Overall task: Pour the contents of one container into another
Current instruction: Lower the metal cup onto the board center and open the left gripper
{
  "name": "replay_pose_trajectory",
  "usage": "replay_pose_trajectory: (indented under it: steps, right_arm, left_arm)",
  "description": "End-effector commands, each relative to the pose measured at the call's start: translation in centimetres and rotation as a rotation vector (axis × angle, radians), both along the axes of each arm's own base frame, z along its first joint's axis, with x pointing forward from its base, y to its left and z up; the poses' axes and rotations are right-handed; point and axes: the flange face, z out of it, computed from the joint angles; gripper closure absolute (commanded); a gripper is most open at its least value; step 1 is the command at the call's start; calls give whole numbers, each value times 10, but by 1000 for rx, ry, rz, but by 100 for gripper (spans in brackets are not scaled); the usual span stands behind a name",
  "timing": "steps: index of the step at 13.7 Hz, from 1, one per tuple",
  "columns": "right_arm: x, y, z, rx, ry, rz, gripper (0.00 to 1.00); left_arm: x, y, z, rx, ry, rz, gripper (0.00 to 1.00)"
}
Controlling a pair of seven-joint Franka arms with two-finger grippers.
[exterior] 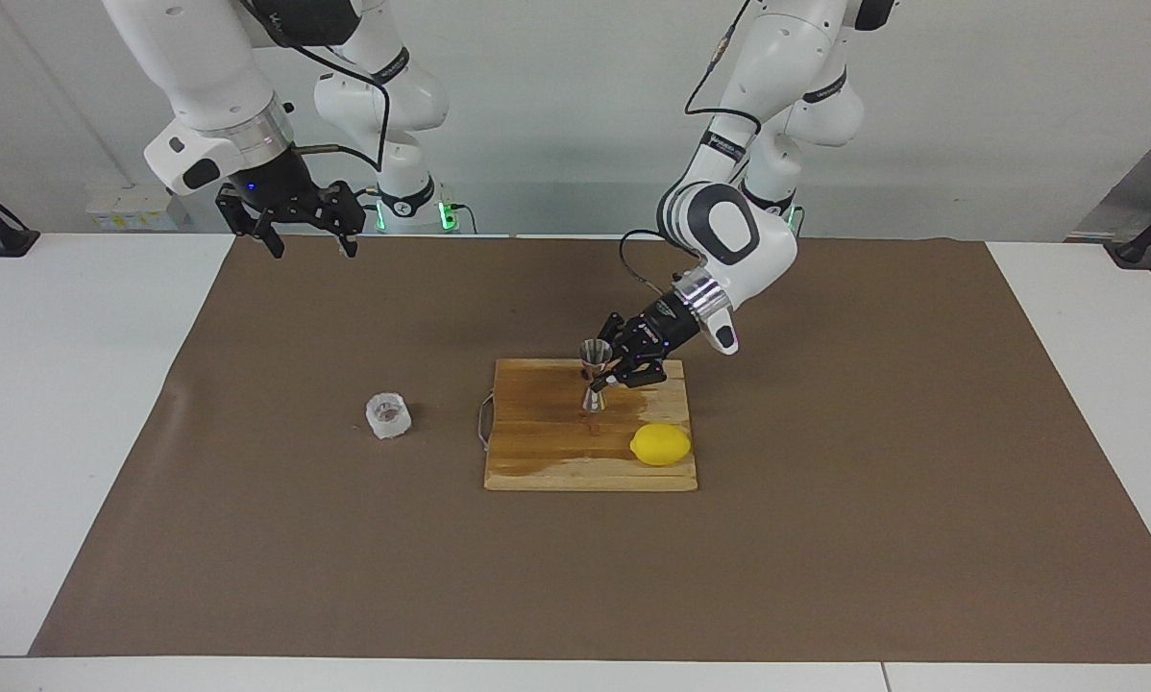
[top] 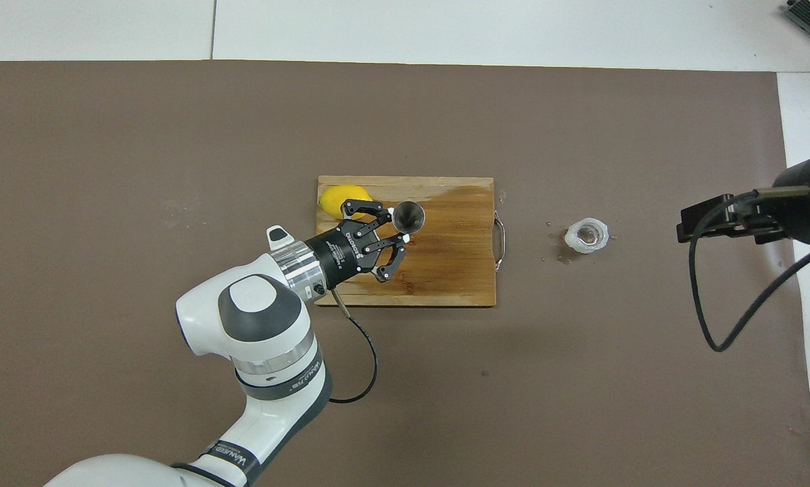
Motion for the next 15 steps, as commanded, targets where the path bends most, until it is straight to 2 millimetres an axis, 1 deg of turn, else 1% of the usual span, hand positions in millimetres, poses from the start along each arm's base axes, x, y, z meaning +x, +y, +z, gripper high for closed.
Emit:
replay_pose_trajectory:
  steps: [1,3,4,7,10,11,12,13,14,15]
  right_arm:
    - [0,-4,1,7,-9,15,0]
    - [0,-4,1,7,-9,15,0]
    - [0,-4,1,7,-9,15,0]
    - [0,-4,1,7,-9,15,0]
    - [0,-4,1,7,-9,15,0]
    - [0,-4,1,7,-9,15,0]
    - [0,-4,1,7,-9,15,0]
    - [0,-4,2,8,-10,17,0]
    - [0,-4,1,7,-9,15,0]
    - [0,-4,1,7,-9,16,0]
  left_arm:
    - [-17,-11,-25,-15,14,15,100]
    - [-25,-11,-34,-27,4,47,100]
    - [-28,-12,-43,-45,16,48,100]
    - [-31,-11,-56,-43,30,68,100]
    - [-32,-10,-64,-34,44,73,100]
    - [-32,-10,-64,-32,43,74,100]
    - [-31,-9,-63,-33,42,76,78]
    - [-28,-6,-63,-36,40,82,76]
    - [-28,-5,-63,-29,27,77,50]
    - [-26,-4,-63,-15,-1,67,14]
